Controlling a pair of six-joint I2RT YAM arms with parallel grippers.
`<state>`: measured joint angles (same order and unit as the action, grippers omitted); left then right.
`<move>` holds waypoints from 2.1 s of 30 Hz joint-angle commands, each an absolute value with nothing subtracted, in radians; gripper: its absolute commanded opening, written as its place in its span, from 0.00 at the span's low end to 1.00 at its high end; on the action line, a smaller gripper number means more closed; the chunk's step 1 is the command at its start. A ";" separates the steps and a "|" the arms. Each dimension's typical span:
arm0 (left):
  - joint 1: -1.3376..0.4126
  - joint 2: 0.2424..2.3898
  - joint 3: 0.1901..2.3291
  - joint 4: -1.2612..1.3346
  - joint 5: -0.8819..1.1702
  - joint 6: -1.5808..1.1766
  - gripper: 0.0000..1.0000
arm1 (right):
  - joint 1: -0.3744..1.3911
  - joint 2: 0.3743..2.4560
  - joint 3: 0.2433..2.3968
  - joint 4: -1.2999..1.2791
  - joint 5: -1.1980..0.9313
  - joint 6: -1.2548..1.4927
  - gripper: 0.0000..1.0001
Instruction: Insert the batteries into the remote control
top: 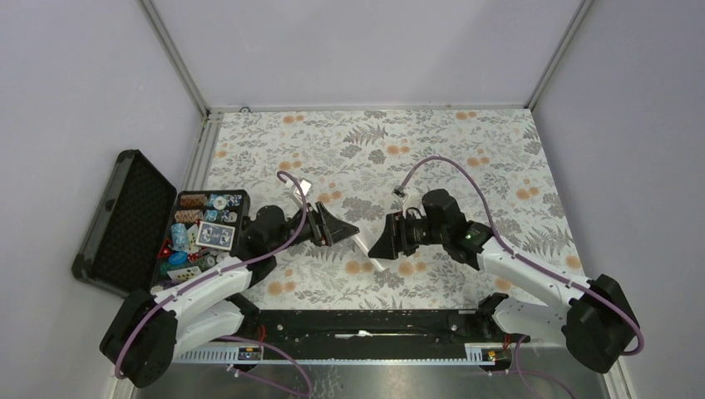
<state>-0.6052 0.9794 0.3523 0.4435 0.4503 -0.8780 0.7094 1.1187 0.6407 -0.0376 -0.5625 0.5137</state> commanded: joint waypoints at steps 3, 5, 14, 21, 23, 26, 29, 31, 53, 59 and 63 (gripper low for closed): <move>-0.598 1.025 0.318 0.795 0.630 -0.995 0.78 | 0.675 1.031 0.576 0.171 -0.652 0.674 0.08; -0.597 1.041 0.304 0.878 0.648 -1.029 0.80 | 0.667 1.017 0.575 0.175 -0.656 0.691 0.08; -0.594 1.148 0.281 1.193 0.724 -1.173 0.85 | 0.654 0.992 0.527 0.359 -0.716 0.853 0.05; -0.592 1.231 0.299 1.351 0.748 -1.258 0.87 | 0.653 1.032 0.480 0.561 -0.780 0.982 0.04; -0.592 1.243 0.302 1.372 0.752 -1.267 0.87 | 0.653 1.037 0.469 0.602 -0.784 1.006 0.03; -0.592 1.250 0.304 1.376 0.752 -1.269 0.88 | 0.652 1.041 0.454 0.655 -0.790 1.035 0.03; -0.592 1.252 0.304 1.377 0.750 -1.269 0.88 | 0.653 1.034 0.452 0.658 -0.785 1.037 0.02; -0.592 1.253 0.305 1.378 0.752 -1.267 0.88 | 0.653 1.028 0.453 0.658 -0.784 1.038 0.02; -0.586 1.281 0.316 1.411 0.768 -1.290 0.88 | 0.654 1.057 0.437 0.756 -0.816 1.107 0.00; -0.586 1.287 0.319 1.416 0.772 -1.295 0.87 | 0.654 1.091 0.435 0.780 -0.812 1.109 0.00; -0.591 1.292 0.318 1.419 0.777 -1.297 0.80 | 0.655 1.103 0.430 0.793 -0.813 1.111 0.00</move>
